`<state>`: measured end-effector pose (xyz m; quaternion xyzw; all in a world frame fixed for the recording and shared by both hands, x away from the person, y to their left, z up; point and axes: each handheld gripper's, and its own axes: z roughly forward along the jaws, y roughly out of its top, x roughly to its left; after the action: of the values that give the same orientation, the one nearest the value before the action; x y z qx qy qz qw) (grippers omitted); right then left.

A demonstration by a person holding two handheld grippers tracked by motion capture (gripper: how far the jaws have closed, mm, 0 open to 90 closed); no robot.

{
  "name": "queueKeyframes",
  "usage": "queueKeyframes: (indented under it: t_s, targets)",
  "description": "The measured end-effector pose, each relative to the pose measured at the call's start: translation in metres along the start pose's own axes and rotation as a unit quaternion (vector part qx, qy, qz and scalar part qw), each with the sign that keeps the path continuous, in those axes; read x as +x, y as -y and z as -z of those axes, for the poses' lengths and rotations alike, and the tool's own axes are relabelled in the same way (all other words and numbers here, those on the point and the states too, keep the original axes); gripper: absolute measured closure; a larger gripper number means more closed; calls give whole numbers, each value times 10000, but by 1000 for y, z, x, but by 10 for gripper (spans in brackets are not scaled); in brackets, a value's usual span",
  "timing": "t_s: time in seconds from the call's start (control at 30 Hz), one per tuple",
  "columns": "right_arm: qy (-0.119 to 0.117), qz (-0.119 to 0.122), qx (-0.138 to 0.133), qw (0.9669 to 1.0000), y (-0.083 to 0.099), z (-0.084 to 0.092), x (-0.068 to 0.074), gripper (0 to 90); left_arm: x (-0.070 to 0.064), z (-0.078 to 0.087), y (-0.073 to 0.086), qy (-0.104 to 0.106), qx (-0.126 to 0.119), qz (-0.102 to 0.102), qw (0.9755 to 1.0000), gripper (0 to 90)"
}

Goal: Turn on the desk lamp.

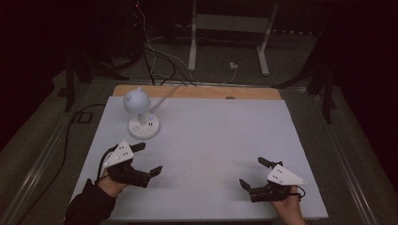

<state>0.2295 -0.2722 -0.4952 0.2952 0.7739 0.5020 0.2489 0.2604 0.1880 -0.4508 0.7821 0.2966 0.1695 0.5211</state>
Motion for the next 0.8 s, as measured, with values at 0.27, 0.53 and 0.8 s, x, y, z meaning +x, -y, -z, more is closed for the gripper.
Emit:
queueKeyframes:
  t_s: [0.27, 0.53, 0.8]
  targets:
    - [-9, -23, -17, 10000, 0, 0, -1, 0, 8, -9, -5, -360, -65, 117, 9993, 3]
    - [-10, -18, 1, 10000, 0, 0, -1, 0, 13, -20, -8, -579, -123, 166, 9981, 3]
    - [-24, -26, -26, 10000, 0, 1, -1, 0, 20, -30, -8, -873, -110, 315, 9956, 3]
